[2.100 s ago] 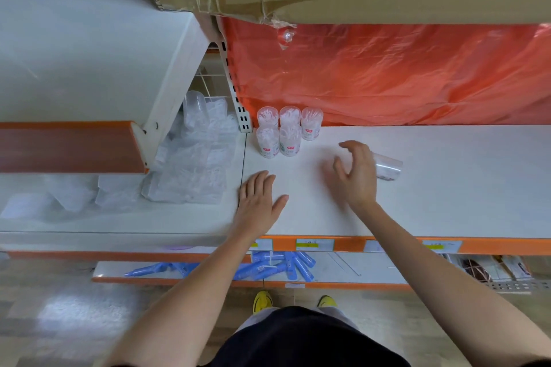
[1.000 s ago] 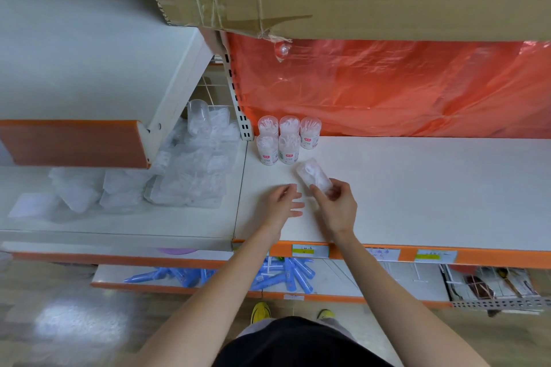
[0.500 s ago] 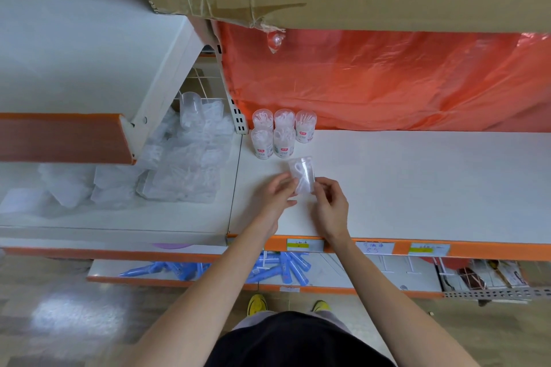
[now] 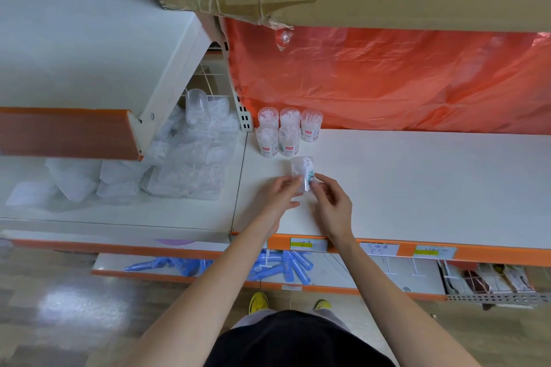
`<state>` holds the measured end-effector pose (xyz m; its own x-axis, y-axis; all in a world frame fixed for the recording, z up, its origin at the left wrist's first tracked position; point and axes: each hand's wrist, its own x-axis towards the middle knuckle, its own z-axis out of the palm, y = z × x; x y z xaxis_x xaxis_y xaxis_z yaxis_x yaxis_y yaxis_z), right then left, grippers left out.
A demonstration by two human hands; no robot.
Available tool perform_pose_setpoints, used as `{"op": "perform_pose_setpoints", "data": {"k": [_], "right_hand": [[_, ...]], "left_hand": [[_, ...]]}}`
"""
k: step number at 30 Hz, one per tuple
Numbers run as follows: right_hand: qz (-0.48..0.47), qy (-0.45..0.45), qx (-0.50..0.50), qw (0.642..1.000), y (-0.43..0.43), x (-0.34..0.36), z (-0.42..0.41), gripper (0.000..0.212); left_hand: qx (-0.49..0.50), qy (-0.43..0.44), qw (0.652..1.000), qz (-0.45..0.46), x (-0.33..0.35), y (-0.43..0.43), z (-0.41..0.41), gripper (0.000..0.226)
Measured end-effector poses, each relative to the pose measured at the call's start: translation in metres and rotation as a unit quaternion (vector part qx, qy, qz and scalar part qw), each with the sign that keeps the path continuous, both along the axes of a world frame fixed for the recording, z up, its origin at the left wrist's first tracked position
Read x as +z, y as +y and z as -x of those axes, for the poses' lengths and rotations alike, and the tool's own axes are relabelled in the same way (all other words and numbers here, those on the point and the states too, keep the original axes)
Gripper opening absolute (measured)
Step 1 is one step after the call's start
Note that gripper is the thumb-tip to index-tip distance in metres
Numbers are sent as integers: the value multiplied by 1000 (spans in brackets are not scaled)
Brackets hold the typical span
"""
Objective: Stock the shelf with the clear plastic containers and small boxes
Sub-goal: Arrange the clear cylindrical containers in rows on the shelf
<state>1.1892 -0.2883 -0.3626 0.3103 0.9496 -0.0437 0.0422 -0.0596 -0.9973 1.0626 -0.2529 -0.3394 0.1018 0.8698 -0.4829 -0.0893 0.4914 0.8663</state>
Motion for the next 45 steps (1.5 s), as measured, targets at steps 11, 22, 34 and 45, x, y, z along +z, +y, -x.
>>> {"op": "perform_pose_setpoints", "data": {"k": [11,22,34,45], "right_hand": [[5,29,-5,1000,0,-4,-3,18],[27,-6,7,1000,2,-5,1,35],[40,-33,13,999,4,-8,0,38],[53,-84,-39,994,16,-7,-1,42]], "left_hand": [[-49,33,998,-27,-3,3,9,25],[-2,-36,999,-24,-6,5,15,20],[-73,69,990,-102,3,6,14,28],[-194,624,701,-286,-44,-11,47,67]]}}
